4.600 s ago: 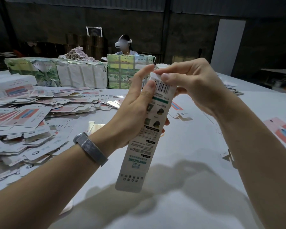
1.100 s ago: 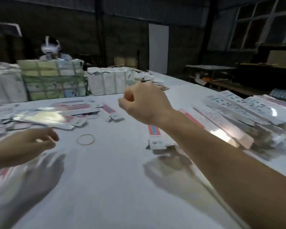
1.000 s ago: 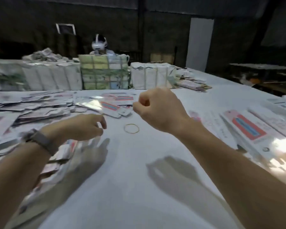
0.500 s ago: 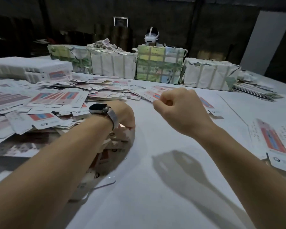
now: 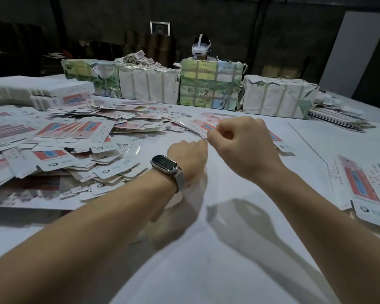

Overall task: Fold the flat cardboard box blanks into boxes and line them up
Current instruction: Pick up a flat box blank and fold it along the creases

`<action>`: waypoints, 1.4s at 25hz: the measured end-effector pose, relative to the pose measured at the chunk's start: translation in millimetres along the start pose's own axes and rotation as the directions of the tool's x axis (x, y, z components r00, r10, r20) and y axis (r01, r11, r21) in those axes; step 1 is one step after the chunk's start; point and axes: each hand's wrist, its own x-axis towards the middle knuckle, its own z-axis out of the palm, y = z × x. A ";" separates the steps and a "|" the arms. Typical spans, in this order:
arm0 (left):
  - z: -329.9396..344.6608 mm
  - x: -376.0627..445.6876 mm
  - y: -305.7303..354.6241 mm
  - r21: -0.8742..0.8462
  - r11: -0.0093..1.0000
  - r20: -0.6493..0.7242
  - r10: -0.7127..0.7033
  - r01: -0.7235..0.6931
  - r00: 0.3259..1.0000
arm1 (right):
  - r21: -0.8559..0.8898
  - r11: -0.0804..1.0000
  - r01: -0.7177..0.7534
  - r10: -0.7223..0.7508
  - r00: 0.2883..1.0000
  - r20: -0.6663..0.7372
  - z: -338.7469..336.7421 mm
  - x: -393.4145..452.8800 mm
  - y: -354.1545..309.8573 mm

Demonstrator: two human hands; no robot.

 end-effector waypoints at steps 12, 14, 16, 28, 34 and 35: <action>-55.6 8.8 17.1 -0.796 0.507 -0.483 -0.201 -0.331 0.852 | 0.115 0.992 0.051 -0.008 0.937 -0.348 -39.0 14.2 -2.0; -54.5 4.5 22.8 -0.949 0.010 -0.308 -0.229 -0.314 0.924 | -0.002 1.000 0.001 -0.001 0.964 -0.266 -35.7 12.0 0.1; -50.9 1.8 29.1 -0.893 -0.382 -0.197 -0.144 -0.238 0.970 | -0.026 1.000 0.005 -0.011 0.969 -0.247 -32.5 10.8 1.3; -35.4 -8.2 23.2 -0.878 -0.460 -0.256 0.212 -0.135 0.943 | 0.217 0.968 -0.129 0.181 0.953 -0.241 -40.7 17.3 22.5; -37.5 -3.0 26.5 -0.889 -0.417 -0.262 0.122 -0.190 0.957 | 0.516 0.842 -0.156 0.220 0.973 -0.066 -37.7 14.3 18.4; -38.4 -1.6 26.5 -0.882 -0.424 -0.260 0.073 -0.206 0.963 | 0.577 0.806 -0.135 0.203 0.978 -0.055 -38.1 14.0 17.4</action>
